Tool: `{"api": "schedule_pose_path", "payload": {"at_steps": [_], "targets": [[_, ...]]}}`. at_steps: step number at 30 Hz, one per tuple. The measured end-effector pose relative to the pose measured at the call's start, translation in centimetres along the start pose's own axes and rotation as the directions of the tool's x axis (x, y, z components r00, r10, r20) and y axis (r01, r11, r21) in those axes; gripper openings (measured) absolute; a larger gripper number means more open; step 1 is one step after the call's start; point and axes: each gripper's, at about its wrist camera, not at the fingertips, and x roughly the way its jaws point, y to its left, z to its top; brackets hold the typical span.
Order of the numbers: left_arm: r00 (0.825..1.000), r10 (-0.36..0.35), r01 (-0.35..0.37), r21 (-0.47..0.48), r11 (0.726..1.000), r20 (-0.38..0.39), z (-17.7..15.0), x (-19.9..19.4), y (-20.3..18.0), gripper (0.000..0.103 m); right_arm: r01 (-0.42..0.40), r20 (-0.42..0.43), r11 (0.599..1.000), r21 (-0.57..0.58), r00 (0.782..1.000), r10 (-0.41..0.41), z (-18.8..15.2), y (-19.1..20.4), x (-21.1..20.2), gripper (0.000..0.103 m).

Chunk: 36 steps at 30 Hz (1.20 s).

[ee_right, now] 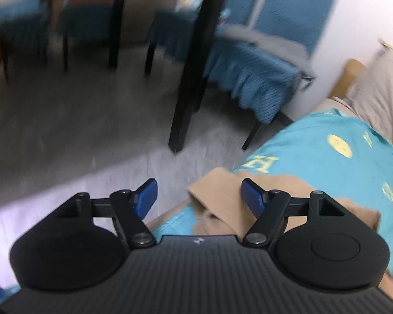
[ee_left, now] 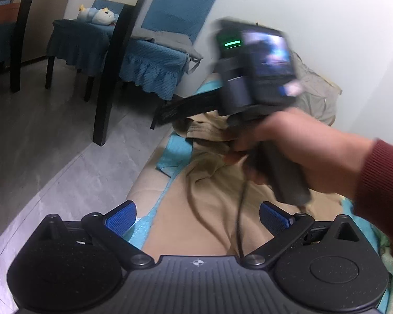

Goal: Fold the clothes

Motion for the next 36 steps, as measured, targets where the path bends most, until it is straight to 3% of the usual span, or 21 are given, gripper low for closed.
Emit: {"api": "schedule_pose_path", "payload": {"at_steps": [1, 3, 4, 7, 9, 12, 16, 21, 23, 25, 27, 28, 29, 30, 36], "targets": [[1.000, 0.000, 0.000, -0.002, 1.000, -0.004, 0.0, 0.2, 0.1, 0.101, 0.030, -0.010, 0.999, -0.040, 0.999, -0.030, 0.1, 0.7, 0.9, 0.066], [1.000, -0.002, 0.002, -0.008, 1.000, -0.013, -0.1, 0.4, 0.2, 0.101, 0.122, -0.016, 0.990, -0.063, 0.992, -0.124, -0.1, 1.2, 1.9, 0.041], [1.000, -0.004, 0.003, -0.008, 1.000, -0.012, -0.1, 0.5, 0.2, 0.101, 0.160, -0.022, 0.986, -0.040, 0.987, -0.161, -0.1, 0.9, 2.0, 0.009], [1.000, -0.009, 0.009, 0.000, 1.000, 0.013, -0.1, 0.0, 0.0, 0.101, 0.262, 0.047, 0.958, 0.120, 0.962, -0.269, -0.4, -2.6, -0.6, 0.006], [0.998, -0.034, 0.034, 0.012, 0.999, 0.060, -0.1, -0.8, -0.5, 0.101, 0.310, 0.089, 0.918, 0.246, 0.936, -0.340, -0.9, -5.4, -2.9, 0.006], [0.983, -0.095, 0.084, 0.080, 0.993, 0.156, -0.3, -2.4, -1.8, 0.101, 0.338, 0.092, 0.821, 0.461, 0.902, -0.423, -2.5, -10.9, -6.4, 0.006], [0.975, -0.138, 0.111, 0.155, 0.982, 0.172, -1.1, -3.0, -3.3, 0.102, 0.348, 0.018, 0.662, 0.664, 0.878, -0.479, -6.2, -18.2, -8.4, 0.006], [0.981, -0.134, 0.108, 0.174, 0.979, 0.142, -1.5, -2.1, -3.8, 0.101, 0.354, -0.134, 0.478, 0.804, 0.891, -0.434, -12.3, -24.2, -7.2, 0.006], [0.982, -0.135, 0.112, 0.175, 0.978, 0.128, -1.6, -1.7, -3.9, 0.101, 0.272, -0.151, 0.389, 0.880, 0.937, -0.314, -15.7, -26.2, -6.0, 0.008], [0.984, -0.137, 0.115, 0.178, 0.977, 0.114, -1.7, -1.2, -4.0, 0.101, 0.189, -0.117, 0.289, 0.938, 0.961, -0.249, -18.7, -27.1, -6.2, 0.011], [0.986, -0.134, 0.114, 0.185, 0.976, 0.100, -1.9, -0.8, -4.1, 0.101, 0.110, -0.038, 0.283, 0.953, 0.968, -0.248, -20.0, -26.5, -7.8, 0.036], [0.987, -0.131, 0.111, 0.191, 0.975, 0.093, -2.0, -0.7, -4.2, 0.101, 0.080, -0.003, 0.303, 0.950, 0.969, -0.246, -20.0, -26.0, -8.7, 0.064], [0.988, -0.128, 0.108, 0.198, 0.974, 0.092, -2.1, -0.7, -4.3, 0.101, 0.050, 0.031, 0.326, 0.944, 0.971, -0.237, -20.0, -25.3, -9.7, 0.084], [0.988, -0.123, 0.101, 0.209, 0.973, 0.097, -2.0, -0.8, -4.5, 0.101, 0.028, 0.055, 0.347, 0.937, 0.973, -0.226, -19.8, -24.6, -10.8, 0.089], [0.988, -0.095, 0.060, 0.257, 0.964, 0.125, -2.0, -1.8, -5.4, 0.101, 0.009, 0.067, 0.448, 0.894, 0.986, -0.156, -18.4, -18.8, -19.9, 0.086]]}}
